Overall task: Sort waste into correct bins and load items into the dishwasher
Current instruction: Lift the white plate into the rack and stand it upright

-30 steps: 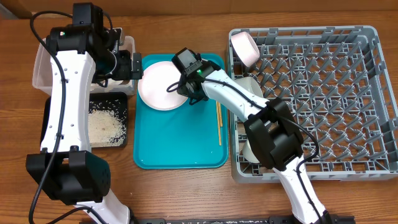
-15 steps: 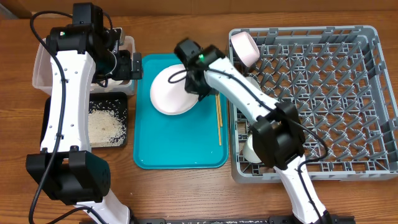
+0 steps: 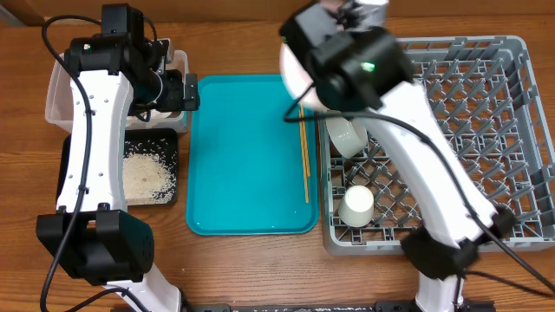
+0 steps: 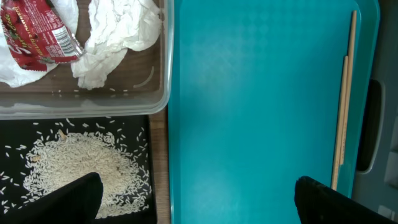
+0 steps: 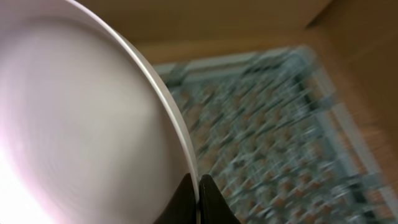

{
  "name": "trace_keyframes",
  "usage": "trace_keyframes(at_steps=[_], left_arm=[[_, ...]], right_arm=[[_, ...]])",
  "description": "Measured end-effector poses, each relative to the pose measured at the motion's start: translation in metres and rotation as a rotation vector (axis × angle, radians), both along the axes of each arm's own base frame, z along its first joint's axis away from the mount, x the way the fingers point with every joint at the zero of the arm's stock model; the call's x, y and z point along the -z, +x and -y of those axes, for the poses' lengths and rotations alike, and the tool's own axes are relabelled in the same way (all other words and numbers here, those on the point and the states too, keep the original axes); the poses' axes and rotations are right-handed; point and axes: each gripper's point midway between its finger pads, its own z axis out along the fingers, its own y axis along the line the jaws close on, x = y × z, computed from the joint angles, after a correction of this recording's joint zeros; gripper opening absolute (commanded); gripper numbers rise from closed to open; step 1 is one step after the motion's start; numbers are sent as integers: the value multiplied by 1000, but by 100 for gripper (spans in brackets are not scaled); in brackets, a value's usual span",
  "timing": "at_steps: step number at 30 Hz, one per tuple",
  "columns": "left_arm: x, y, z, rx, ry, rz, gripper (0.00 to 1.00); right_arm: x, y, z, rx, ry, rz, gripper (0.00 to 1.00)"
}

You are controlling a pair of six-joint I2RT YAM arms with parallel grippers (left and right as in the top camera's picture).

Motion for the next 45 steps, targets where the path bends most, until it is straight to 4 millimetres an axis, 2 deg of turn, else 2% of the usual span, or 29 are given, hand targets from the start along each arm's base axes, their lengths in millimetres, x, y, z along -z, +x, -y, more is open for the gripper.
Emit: trace_keyframes(at_steps=[3,5,9,12,15,20,25,29,34,39,40,41,43,44,45], left_arm=[[0,0,0,0,0,0,100],[0,0,0,0,0,0,100],[0,0,0,0,0,0,100],[0,0,0,0,0,0,100],[0,0,0,0,0,0,100],[0,0,0,0,0,0,100],[0,0,0,0,0,0,100],[0,0,0,0,0,0,100],[0,0,0,0,0,0,100],[0,0,0,0,0,0,100],[0,0,0,0,0,0,100],[0,0,0,0,0,0,100],[0,0,0,0,0,0,100],[0,0,0,0,0,0,100],[0,0,0,0,0,0,100]], right_arm=[[-32,-2,29,75,-103,107,4],[-43,0,47,134,-176,150,4],[-42,7,83,237,-292,144,4],[-24,14,106,295,-351,91,4],[6,28,118,331,-371,48,4],[55,43,114,328,-389,7,4],[95,49,113,320,-412,-21,4],[113,49,119,329,-427,-36,4],[118,54,125,347,-396,-24,4],[136,55,118,323,-326,-57,4],[140,55,117,317,-315,-68,6],[144,54,116,310,-303,-80,13],[151,54,112,301,-268,-94,70],[153,54,111,295,-258,-101,89],[154,54,110,291,-247,-106,98]])
